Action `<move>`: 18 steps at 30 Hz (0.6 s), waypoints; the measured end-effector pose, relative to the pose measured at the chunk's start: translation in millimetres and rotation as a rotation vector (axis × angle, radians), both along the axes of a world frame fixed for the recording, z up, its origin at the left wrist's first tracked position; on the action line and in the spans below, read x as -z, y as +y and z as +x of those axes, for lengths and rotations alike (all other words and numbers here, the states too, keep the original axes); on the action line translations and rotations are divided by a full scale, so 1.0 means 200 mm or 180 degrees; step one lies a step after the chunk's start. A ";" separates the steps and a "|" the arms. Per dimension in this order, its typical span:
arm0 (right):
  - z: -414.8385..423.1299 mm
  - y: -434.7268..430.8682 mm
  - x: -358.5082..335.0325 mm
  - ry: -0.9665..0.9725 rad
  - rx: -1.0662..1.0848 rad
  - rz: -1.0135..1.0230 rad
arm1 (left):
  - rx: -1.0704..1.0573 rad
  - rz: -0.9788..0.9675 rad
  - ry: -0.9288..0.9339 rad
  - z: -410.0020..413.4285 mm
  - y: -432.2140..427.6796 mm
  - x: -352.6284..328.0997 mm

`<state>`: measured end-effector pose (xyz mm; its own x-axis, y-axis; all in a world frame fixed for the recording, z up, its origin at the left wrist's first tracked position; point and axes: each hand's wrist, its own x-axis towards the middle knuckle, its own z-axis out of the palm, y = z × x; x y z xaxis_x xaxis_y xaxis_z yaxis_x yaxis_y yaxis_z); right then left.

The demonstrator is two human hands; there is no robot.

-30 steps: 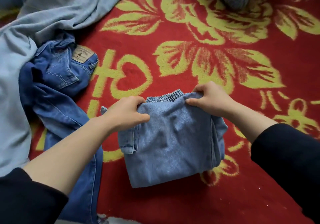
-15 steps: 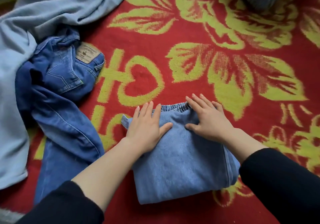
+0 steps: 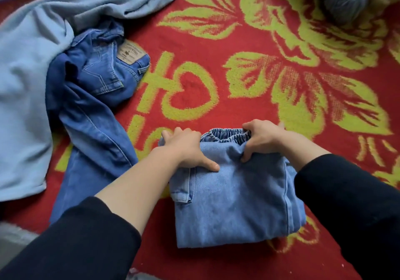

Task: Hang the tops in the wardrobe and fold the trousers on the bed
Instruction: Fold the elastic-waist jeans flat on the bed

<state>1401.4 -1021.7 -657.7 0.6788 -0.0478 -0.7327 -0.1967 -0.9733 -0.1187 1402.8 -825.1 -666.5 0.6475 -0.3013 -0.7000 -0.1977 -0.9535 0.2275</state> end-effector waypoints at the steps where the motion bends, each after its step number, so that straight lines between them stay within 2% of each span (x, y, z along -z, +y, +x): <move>1: -0.03 0.01 -0.03 -0.0008 0.0002 0.0109 | -0.0037 -0.0057 -0.0052 -0.05 0.02 -0.02; 5: -0.24 0.02 -0.10 -0.0386 -0.0067 0.0687 | -0.0217 -0.0353 -0.0483 -0.32 0.11 -0.07; 9: -0.60 0.04 -0.11 -0.1485 -0.0211 0.0770 | -0.0549 -0.0632 -0.0696 -0.65 0.15 -0.11; 11: -0.78 0.06 -0.12 -0.1806 -0.0200 0.0746 | -0.0629 -0.0668 -0.0931 -0.84 0.14 -0.15; 13: -0.91 0.08 -0.15 -0.1755 0.0038 0.0825 | -0.0659 -0.0696 -0.1173 -1.01 0.14 -0.19; 15: -0.98 0.10 -0.22 -0.1431 0.0123 0.0874 | -0.0661 -0.0722 -0.1275 -1.13 0.16 -0.22; 18: -1.00 0.18 -0.39 -0.0998 -0.0339 0.0883 | -0.0854 -0.0830 -0.1216 -1.26 0.26 -0.28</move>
<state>1201.3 -985.3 -580.5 0.8612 0.2041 -0.4655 -0.0098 -0.9090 -0.4167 1151.4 -773.7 -610.8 0.9197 -0.2224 -0.3235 -0.0697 -0.9034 0.4231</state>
